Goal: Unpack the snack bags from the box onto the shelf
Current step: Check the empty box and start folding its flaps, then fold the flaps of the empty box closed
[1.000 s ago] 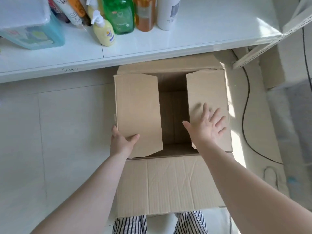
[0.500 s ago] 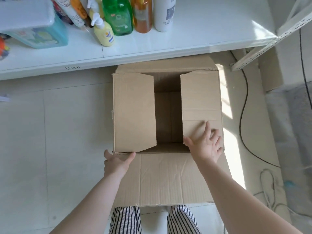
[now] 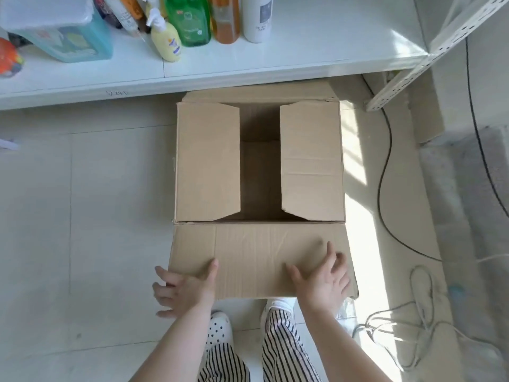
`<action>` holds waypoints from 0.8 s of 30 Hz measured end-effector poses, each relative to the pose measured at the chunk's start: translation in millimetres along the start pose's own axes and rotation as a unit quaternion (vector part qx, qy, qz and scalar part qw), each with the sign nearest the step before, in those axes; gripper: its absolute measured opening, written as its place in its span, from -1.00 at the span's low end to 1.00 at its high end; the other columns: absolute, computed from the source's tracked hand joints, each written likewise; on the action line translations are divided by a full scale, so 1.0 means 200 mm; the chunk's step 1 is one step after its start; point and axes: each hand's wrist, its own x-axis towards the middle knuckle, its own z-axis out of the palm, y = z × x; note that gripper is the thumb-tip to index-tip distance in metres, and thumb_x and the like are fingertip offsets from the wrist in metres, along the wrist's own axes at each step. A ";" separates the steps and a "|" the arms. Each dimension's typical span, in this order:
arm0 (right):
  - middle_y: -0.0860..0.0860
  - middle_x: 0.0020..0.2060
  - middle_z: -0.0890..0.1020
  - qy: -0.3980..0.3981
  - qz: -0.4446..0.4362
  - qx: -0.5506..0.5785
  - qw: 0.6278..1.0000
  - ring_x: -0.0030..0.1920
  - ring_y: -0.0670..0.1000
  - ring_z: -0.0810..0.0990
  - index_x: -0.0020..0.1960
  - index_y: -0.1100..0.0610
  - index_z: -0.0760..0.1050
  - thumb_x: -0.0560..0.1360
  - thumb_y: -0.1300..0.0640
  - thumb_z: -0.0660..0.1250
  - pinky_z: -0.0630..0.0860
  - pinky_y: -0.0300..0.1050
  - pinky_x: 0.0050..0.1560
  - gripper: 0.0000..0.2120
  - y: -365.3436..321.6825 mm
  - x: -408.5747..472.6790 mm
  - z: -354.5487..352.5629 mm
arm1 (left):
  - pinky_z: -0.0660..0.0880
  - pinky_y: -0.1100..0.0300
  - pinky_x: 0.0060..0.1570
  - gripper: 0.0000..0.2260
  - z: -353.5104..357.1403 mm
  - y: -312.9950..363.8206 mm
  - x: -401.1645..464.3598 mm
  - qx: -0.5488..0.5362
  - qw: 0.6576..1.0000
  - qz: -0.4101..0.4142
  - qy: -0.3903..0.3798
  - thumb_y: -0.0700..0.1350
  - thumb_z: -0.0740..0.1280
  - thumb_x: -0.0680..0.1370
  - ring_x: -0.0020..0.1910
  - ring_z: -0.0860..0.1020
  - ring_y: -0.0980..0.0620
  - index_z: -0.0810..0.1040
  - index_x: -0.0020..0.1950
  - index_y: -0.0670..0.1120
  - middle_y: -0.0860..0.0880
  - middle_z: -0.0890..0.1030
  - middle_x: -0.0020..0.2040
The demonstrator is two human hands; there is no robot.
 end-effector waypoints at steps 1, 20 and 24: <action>0.11 0.55 0.03 0.014 0.011 -0.002 1.000 0.54 0.15 0.04 0.57 -0.04 -0.09 0.36 -0.30 0.43 -0.05 0.09 0.52 0.01 0.03 -0.01 0.01 | -0.02 -0.24 0.44 0.10 0.01 -0.03 0.00 -0.006 1.000 -0.015 0.000 0.32 0.45 0.29 0.50 0.02 -0.18 -0.17 0.54 -0.04 -0.23 -0.02 0.51; 0.09 -0.32 0.50 0.075 0.218 0.563 0.794 -0.34 0.01 0.54 -0.19 0.18 0.42 0.47 0.19 0.42 0.50 -0.23 -0.32 -0.82 0.00 -0.17 -0.10 | 0.58 0.24 -0.07 -0.82 -0.18 -0.10 -0.22 -0.412 0.888 -0.029 -0.202 -0.09 0.44 0.50 -0.22 0.63 0.04 0.52 -0.12 -0.18 -0.10 0.59 -0.22; 0.02 -0.26 0.57 0.039 0.226 0.610 0.759 -0.24 0.04 0.65 0.06 0.16 0.41 0.53 0.13 0.38 0.55 -0.21 -0.17 -0.80 -0.16 -0.14 -0.24 | 0.52 0.29 -0.20 -0.82 -0.27 0.09 -0.24 -0.427 0.883 -0.020 -0.193 -0.08 0.42 0.51 -0.27 0.57 0.06 0.48 -0.19 -0.11 -0.05 0.55 -0.29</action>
